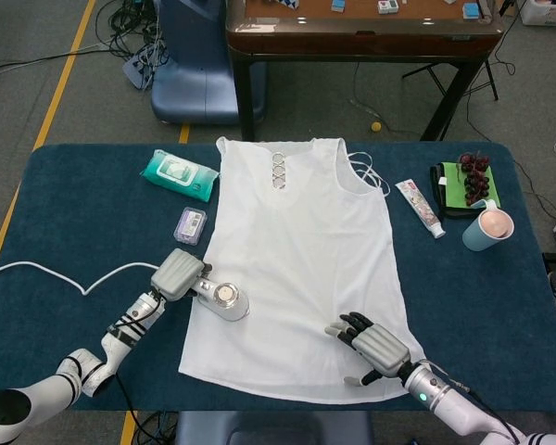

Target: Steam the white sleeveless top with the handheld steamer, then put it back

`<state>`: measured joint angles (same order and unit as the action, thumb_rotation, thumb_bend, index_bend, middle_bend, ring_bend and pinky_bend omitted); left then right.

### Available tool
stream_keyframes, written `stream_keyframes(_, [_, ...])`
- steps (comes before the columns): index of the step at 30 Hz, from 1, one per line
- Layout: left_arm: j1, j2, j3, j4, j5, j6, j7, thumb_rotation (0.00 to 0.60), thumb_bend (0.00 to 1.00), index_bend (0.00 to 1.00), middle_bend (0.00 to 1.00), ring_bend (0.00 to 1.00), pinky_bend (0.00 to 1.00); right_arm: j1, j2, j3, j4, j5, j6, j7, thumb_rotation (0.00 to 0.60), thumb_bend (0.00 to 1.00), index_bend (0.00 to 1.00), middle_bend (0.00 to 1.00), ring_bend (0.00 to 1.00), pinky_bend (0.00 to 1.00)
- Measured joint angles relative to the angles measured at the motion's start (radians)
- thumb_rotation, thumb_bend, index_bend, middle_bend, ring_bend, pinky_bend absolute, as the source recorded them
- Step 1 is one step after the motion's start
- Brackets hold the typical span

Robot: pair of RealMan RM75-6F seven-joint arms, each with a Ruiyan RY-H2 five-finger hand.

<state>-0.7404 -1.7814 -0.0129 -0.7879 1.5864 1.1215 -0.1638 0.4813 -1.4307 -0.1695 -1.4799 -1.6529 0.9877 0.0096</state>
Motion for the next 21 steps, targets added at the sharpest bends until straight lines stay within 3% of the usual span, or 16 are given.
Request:
stream_keyframes(6, [0.018, 0.011, 0.0, 0.05, -0.006, 0.014, -0.029, 0.6, 0.25, 0.87, 0.77, 0.65, 0.62, 0.0, 0.005, 0.008, -0.013, 0.001, 0.008, -0.014, 0.46, 0.24, 0.04, 0.13, 0.0, 0.02])
stream_keyframes(12, [0.053, 0.046, -0.016, 0.028, -0.038, 0.038, -0.064, 0.6, 0.25, 0.87, 0.77, 0.65, 0.62, -0.004, 0.037, 0.024, -0.066, -0.008, 0.058, -0.007, 0.459, 0.23, 0.04, 0.13, 0.0, 0.02])
stream_keyframes(21, [0.133, 0.162, -0.062, -0.114, -0.137, 0.052, -0.097, 0.6, 0.25, 0.87, 0.77, 0.65, 0.62, -0.002, 0.217, 0.113, -0.227, -0.016, 0.176, -0.049, 0.459, 0.22, 0.04, 0.13, 0.0, 0.02])
